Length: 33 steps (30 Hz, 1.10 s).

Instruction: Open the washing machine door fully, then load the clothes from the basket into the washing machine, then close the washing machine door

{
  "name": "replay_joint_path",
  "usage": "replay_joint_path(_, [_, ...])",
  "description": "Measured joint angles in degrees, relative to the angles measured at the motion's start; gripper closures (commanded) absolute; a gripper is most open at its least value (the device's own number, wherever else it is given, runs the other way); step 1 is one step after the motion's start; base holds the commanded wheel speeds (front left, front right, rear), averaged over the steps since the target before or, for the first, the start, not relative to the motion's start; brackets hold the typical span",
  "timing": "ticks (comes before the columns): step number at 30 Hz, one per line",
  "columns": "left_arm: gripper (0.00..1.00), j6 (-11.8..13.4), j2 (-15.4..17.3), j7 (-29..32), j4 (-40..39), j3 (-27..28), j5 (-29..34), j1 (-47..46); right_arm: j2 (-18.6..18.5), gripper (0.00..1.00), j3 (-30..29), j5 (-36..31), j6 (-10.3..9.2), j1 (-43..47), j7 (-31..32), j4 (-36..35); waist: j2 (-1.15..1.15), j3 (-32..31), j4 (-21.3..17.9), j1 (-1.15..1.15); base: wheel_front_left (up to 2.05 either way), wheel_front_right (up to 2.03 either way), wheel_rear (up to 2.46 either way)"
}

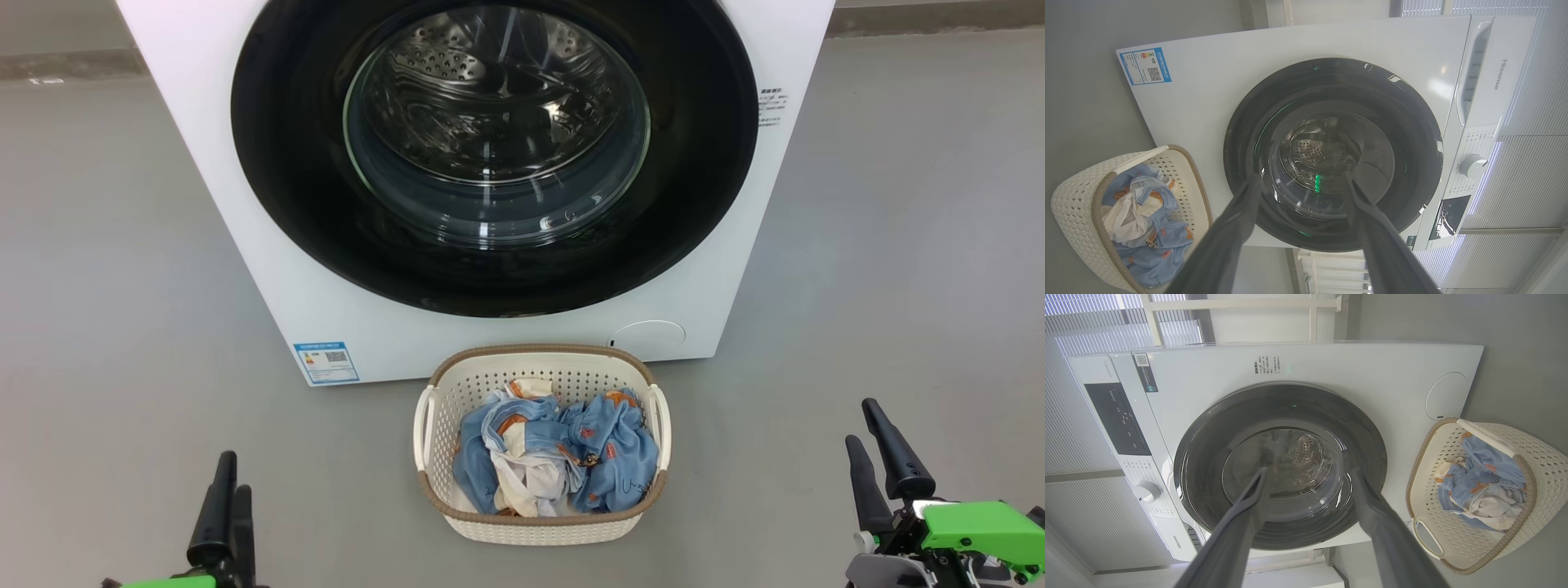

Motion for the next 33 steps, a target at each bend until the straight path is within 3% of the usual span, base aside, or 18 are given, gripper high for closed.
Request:
replay_joint_path(22, [0.00, 0.0, 1.4, -4.1, -6.2, -3.0, 2.8, -0.2, -0.1, 0.00, 1.6, -1.1, 0.00, -0.5, -3.3, -8.5, 0.00, 0.3, 1.2, 0.00, 0.00, 0.00, 0.00])
replay_joint_path(33, [0.00, 0.0, 2.6, -5.7, -6.7, -4.2, 11.4, -0.4, -3.7, 0.00, 7.1, -10.2, 0.00, -0.5, -7.1, -8.2, 0.00, 0.1, 1.4, 0.00, 0.00, 0.00, 0.00])
